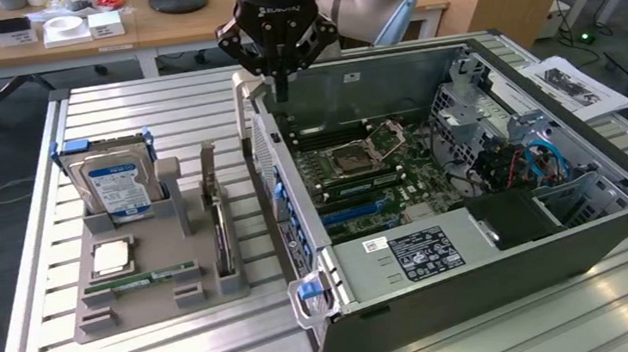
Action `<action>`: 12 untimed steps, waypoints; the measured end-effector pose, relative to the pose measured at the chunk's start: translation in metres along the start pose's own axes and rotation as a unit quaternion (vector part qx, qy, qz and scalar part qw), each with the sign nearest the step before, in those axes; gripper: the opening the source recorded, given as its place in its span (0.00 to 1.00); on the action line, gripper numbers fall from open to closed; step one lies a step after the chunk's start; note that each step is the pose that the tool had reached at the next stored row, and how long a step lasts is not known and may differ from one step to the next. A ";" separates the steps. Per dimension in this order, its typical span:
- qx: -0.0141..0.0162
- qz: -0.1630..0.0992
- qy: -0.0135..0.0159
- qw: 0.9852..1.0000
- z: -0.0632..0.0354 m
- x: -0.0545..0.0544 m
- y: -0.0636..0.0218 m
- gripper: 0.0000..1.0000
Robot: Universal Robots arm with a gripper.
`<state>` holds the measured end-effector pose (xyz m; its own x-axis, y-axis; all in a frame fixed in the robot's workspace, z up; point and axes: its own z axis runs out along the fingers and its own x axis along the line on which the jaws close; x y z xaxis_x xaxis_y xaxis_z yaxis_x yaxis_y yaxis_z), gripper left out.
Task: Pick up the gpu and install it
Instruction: 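Reach for the gpu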
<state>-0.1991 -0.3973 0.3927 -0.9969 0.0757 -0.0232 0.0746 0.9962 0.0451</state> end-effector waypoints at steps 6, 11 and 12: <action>0.000 0.000 0.000 1.000 -0.0002 0.009 -0.0006 0.11; 0.000 0.000 0.000 1.000 -0.0003 0.017 -0.0010 0.11; 0.000 0.000 0.000 1.000 -0.0003 0.018 -0.0011 0.11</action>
<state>-0.2176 -0.3970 0.3925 -0.9968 0.0760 -0.0233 0.0749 0.9962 0.0450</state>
